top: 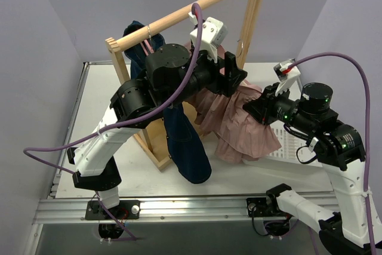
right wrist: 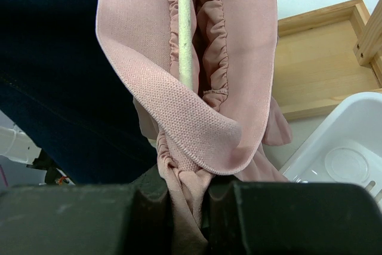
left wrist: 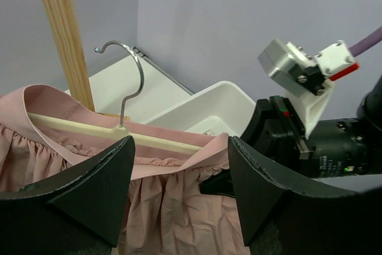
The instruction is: Remove the skirt from the hanger
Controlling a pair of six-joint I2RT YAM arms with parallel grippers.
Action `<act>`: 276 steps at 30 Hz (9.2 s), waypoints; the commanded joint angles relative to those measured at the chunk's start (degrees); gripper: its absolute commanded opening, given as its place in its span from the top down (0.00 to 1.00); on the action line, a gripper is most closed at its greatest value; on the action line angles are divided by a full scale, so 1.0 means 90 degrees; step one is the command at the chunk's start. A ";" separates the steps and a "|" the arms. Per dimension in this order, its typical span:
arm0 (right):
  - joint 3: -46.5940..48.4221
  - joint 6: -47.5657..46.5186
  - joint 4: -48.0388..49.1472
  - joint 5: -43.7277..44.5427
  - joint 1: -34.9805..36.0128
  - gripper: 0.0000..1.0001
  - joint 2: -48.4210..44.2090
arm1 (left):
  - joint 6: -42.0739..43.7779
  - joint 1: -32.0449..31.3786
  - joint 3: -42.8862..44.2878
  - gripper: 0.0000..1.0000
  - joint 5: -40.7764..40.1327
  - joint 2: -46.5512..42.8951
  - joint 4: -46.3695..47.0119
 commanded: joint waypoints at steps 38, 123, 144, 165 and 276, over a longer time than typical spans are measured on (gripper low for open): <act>0.0393 -0.0353 0.0189 -0.0659 -0.0030 1.00 -0.0553 | 0.0991 -0.0033 -0.0360 0.46 -0.0687 0.0379 0.0210; 0.2220 0.1297 -0.0836 0.0083 0.0019 0.76 0.0638 | 0.1870 -0.0033 0.0558 0.98 -0.1409 0.0770 0.0386; 0.2464 0.1150 -0.1081 0.0209 0.0019 0.72 0.0882 | 0.1870 -0.0033 0.0558 0.98 -0.1429 0.0780 0.0367; 0.2708 0.1248 -0.1052 0.0396 0.0029 0.71 0.1009 | 0.1851 -0.0033 0.0421 0.98 -0.1439 0.0711 0.0396; -0.0761 0.3260 0.3910 -0.0698 -0.0577 1.00 0.1389 | -0.0766 -0.0277 -0.1541 0.98 0.2359 -0.1056 0.1255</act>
